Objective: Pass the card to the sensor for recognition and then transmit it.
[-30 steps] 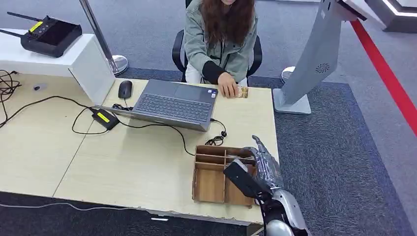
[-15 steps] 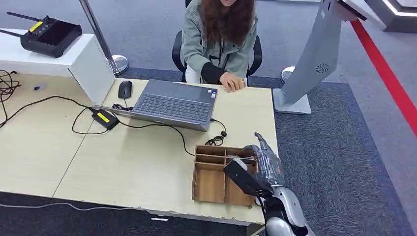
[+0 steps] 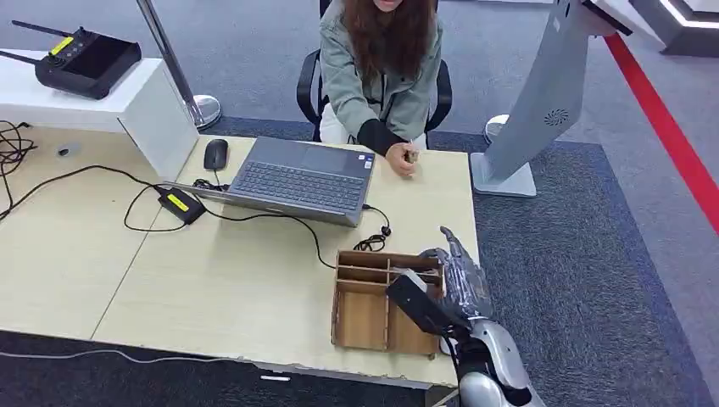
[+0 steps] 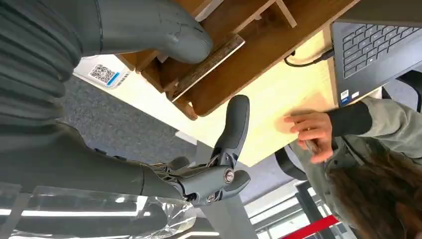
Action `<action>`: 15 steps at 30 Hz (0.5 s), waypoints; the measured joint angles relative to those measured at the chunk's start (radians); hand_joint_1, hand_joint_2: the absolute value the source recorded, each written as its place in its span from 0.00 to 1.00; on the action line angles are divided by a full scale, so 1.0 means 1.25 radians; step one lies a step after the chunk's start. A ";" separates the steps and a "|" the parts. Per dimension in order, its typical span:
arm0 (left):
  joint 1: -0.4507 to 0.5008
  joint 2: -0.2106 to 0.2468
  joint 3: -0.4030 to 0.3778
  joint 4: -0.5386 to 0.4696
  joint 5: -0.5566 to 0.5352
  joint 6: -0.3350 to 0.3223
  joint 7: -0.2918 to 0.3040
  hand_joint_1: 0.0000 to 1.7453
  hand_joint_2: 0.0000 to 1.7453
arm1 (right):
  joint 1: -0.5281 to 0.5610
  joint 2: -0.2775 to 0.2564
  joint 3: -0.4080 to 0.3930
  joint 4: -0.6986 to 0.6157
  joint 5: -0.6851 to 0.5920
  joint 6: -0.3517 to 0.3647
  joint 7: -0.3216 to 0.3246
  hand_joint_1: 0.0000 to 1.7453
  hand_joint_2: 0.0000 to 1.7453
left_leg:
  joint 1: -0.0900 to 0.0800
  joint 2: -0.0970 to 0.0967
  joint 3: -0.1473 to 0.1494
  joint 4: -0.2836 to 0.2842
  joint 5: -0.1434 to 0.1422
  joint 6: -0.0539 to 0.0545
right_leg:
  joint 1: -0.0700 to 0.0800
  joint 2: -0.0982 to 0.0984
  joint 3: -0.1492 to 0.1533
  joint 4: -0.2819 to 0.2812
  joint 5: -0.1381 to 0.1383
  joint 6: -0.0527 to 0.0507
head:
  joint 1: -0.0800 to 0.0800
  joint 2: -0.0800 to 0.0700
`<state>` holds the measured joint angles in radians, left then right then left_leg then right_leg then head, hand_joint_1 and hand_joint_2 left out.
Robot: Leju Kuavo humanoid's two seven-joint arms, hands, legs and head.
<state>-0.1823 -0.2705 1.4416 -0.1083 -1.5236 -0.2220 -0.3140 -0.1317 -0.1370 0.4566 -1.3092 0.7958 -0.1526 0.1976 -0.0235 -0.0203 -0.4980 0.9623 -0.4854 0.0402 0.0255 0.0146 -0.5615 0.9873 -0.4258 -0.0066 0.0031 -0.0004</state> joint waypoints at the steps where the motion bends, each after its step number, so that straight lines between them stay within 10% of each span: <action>1: 0.000 0.000 0.000 0.000 0.000 0.000 0.000 0.00 0.00 | 0.000 0.000 0.000 0.000 0.000 0.000 0.000 0.47 1.00 | 0.000 0.000 0.000 0.000 0.000 0.000 | 0.000 0.000 0.000 0.000 0.000 0.000 | 0.000 0.000; 15: 0.000 0.000 0.001 0.000 0.000 0.000 0.002 0.00 0.00 | 0.000 0.003 0.000 0.000 0.000 0.004 0.000 0.45 1.00 | 0.000 0.000 0.000 0.000 0.000 0.000 | 0.000 0.000 0.000 0.000 0.000 0.000 | 0.000 0.000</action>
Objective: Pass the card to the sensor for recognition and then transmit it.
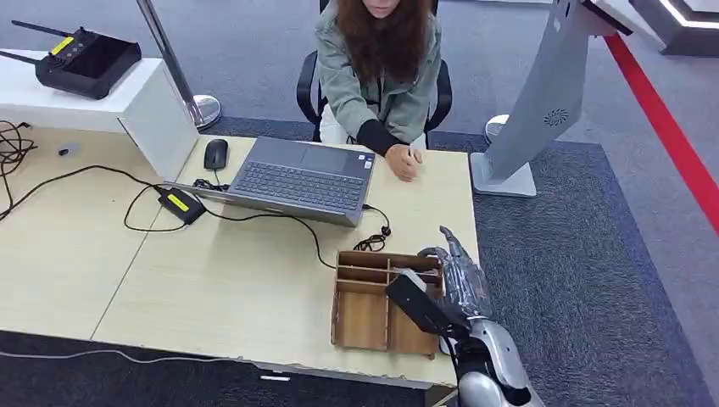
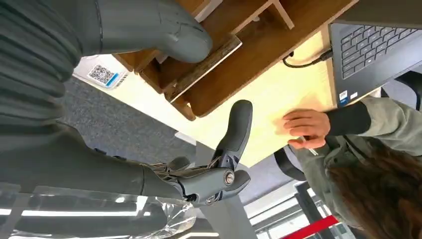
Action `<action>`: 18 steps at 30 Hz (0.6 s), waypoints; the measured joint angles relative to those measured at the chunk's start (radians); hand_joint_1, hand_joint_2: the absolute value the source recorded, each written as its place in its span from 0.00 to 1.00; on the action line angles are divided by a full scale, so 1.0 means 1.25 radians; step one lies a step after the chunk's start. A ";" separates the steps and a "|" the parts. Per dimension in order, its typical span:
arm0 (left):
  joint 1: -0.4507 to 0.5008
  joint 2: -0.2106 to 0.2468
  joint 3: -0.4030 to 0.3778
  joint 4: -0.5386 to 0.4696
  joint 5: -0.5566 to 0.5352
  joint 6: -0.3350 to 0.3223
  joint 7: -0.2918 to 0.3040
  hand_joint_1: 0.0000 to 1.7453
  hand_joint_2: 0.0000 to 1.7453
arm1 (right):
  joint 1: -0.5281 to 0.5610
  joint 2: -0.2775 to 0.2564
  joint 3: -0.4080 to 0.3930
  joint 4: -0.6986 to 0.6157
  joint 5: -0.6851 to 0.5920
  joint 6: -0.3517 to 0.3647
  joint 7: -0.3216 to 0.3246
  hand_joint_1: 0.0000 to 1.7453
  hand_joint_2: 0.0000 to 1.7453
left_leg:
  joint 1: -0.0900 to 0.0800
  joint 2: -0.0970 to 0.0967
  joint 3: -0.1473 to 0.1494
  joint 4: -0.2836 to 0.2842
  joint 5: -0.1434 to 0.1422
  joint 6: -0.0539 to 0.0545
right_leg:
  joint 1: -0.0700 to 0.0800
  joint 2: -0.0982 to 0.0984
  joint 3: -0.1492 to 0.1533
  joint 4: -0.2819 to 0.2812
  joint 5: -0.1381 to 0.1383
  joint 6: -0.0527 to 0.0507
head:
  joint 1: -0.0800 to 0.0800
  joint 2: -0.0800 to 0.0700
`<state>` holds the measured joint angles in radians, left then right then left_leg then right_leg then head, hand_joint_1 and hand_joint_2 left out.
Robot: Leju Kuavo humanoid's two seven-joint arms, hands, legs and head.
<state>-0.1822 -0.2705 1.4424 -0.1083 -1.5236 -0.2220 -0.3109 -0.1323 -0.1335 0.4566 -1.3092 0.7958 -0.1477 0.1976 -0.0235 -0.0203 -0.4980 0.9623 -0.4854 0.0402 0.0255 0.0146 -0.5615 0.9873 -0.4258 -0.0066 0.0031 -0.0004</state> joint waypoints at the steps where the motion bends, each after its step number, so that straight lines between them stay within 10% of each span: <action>1: 0.000 0.000 0.000 0.000 0.000 0.000 0.000 0.00 0.00 | 0.000 0.000 0.000 0.000 0.000 0.001 0.000 0.44 1.00 | 0.000 0.000 0.000 0.000 0.000 0.000 | 0.000 0.000 0.000 0.000 0.000 0.000 | 0.000 0.000; 18: -0.001 0.000 0.005 0.000 0.000 0.000 0.000 0.00 0.00 | 0.000 0.003 0.000 0.001 -0.001 0.008 0.010 0.44 1.00 | 0.000 0.000 0.000 0.000 0.000 0.000 | 0.000 0.000 0.000 0.000 0.000 0.000 | 0.000 0.000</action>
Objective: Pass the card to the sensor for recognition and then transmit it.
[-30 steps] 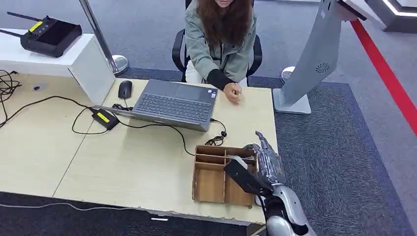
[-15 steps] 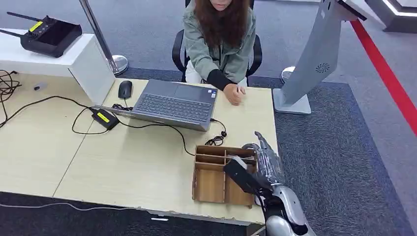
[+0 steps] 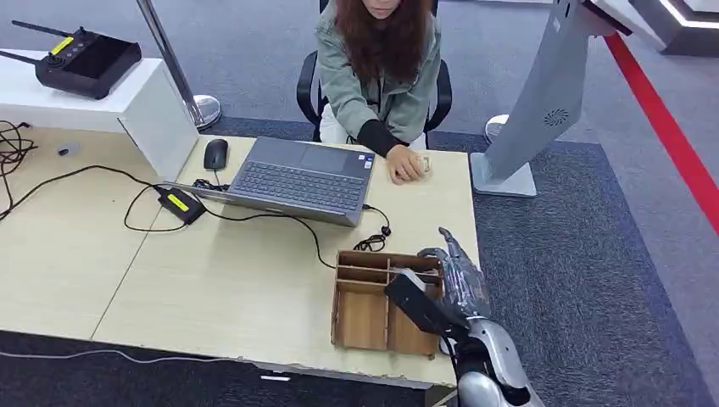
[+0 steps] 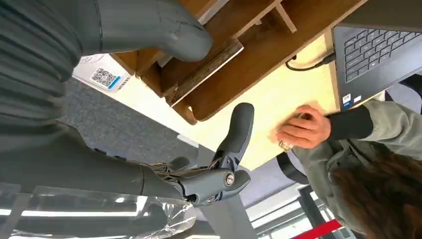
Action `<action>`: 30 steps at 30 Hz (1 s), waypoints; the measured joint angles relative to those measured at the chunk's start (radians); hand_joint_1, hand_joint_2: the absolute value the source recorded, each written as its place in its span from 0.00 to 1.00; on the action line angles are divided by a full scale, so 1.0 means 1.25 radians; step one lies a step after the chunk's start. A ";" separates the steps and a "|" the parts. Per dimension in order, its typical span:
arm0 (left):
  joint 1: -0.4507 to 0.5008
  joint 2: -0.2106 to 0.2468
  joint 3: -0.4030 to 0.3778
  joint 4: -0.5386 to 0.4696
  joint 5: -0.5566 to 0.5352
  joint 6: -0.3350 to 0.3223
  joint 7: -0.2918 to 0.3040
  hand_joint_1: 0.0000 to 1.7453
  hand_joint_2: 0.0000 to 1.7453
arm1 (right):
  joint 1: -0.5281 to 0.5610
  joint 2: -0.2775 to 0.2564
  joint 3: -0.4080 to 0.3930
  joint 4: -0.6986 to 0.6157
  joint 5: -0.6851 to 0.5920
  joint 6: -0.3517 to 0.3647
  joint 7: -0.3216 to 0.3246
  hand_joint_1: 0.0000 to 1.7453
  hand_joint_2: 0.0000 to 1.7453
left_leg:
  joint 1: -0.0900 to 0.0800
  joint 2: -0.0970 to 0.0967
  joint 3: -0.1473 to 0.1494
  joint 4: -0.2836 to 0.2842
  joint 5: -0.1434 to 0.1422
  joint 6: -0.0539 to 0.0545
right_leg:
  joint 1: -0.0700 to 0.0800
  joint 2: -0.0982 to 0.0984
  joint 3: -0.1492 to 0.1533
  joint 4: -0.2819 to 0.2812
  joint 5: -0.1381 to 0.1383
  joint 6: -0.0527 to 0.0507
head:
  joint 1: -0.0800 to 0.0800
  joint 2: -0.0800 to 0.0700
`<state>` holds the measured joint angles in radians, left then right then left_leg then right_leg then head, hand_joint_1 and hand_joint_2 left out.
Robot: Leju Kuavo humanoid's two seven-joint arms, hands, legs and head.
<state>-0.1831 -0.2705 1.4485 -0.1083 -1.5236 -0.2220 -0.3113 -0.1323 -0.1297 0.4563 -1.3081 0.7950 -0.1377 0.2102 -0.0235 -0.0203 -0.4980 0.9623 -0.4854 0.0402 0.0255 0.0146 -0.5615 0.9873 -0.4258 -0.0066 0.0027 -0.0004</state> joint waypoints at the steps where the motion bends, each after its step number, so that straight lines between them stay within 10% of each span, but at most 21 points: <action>1: 0.000 0.000 0.000 0.000 0.000 0.000 0.000 0.00 0.00 | 0.000 0.000 0.000 0.000 0.000 0.000 0.000 0.44 1.00 | 0.000 0.000 0.000 0.000 0.000 0.000 | 0.000 0.000 0.000 0.000 0.000 0.000 | 0.000 0.000; 30: -0.002 0.000 0.002 0.000 0.000 0.001 -0.005 0.00 0.00 | 0.001 0.000 -0.012 0.028 -0.001 -0.001 0.012 0.47 1.00 | 0.000 0.000 0.000 0.000 0.000 0.000 | 0.000 0.000 0.000 0.000 0.000 0.000 | 0.000 0.000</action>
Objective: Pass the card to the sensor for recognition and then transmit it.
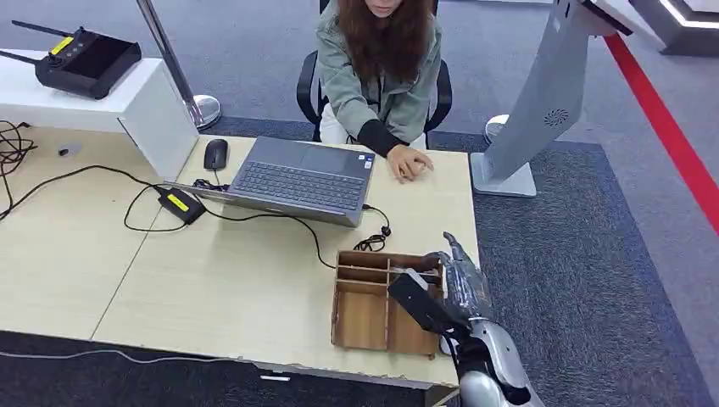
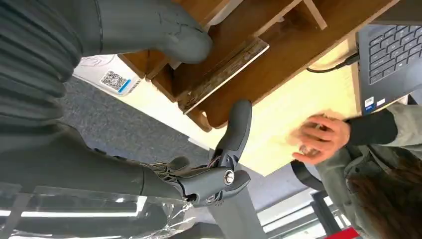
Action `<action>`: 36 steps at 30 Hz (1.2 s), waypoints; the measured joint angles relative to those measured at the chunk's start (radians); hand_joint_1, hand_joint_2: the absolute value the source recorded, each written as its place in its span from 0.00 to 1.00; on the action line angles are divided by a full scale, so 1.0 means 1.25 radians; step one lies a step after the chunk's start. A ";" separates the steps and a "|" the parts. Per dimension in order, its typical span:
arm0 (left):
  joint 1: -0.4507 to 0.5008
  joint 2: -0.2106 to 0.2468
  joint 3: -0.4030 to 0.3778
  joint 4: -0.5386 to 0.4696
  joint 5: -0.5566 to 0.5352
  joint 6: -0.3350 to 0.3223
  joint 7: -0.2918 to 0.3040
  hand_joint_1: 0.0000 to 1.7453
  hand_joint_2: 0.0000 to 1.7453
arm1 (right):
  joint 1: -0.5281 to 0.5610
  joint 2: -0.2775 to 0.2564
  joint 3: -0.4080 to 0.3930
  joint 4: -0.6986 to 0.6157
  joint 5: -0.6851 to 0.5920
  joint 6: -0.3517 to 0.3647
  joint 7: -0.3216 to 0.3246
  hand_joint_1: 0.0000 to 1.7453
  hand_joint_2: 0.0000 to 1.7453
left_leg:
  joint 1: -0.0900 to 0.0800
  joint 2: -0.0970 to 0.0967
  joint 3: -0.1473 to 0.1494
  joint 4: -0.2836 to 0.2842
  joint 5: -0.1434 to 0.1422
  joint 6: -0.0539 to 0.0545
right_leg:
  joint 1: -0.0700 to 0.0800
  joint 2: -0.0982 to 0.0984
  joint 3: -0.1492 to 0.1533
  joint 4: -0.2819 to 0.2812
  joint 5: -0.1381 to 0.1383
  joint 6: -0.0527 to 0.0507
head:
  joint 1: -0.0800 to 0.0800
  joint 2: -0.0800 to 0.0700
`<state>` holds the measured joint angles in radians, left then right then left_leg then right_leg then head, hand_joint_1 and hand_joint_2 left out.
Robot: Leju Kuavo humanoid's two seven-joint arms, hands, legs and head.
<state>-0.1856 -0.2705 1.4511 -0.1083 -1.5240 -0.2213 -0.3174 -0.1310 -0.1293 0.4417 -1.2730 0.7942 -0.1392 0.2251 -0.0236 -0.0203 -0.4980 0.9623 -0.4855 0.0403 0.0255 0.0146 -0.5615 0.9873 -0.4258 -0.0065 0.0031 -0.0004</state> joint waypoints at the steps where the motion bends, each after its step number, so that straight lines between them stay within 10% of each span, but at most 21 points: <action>1: 0.000 0.000 0.000 0.000 0.000 0.002 0.000 0.00 0.00 | 0.000 0.000 0.000 0.002 0.000 0.000 0.000 0.49 1.00 | 0.000 0.000 0.000 0.000 0.000 0.000 | 0.000 0.000 0.000 0.000 0.000 0.000 | 0.000 0.000; 5: 0.003 0.004 0.004 0.000 0.001 0.002 0.028 0.00 0.00 | 0.002 0.000 0.000 0.006 0.000 -0.001 -0.009 0.95 1.00 | 0.000 0.000 0.000 0.000 0.000 0.000 | 0.000 0.000 0.000 0.000 0.000 0.000 | 0.000 0.000; 30: -0.011 0.164 0.058 0.001 0.008 -0.085 0.466 0.00 0.00 | -0.040 0.007 0.000 0.105 -0.057 0.004 -0.130 0.93 1.00 | 0.000 0.001 0.003 0.000 0.000 -0.001 | 0.000 0.000 0.003 0.000 0.000 -0.001 | 0.000 0.000; 36: -0.014 0.204 0.062 0.010 0.015 -0.079 0.443 0.00 0.00 | -0.037 0.007 0.000 0.034 -0.121 0.001 -0.158 0.91 1.00 | 0.000 0.000 0.002 0.000 0.000 -0.001 | 0.000 0.000 0.001 0.001 0.000 -0.001 | 0.000 0.000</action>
<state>-0.2033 -0.0149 1.5290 -0.0961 -1.5053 -0.3197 0.2367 -0.1777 -0.1206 0.4421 -1.2300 0.6431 -0.1374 0.0278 -0.0231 -0.0197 -0.4961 0.9622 -0.4851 0.0395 0.0260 0.0151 -0.5599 0.9880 -0.4258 -0.0074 0.0027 -0.0004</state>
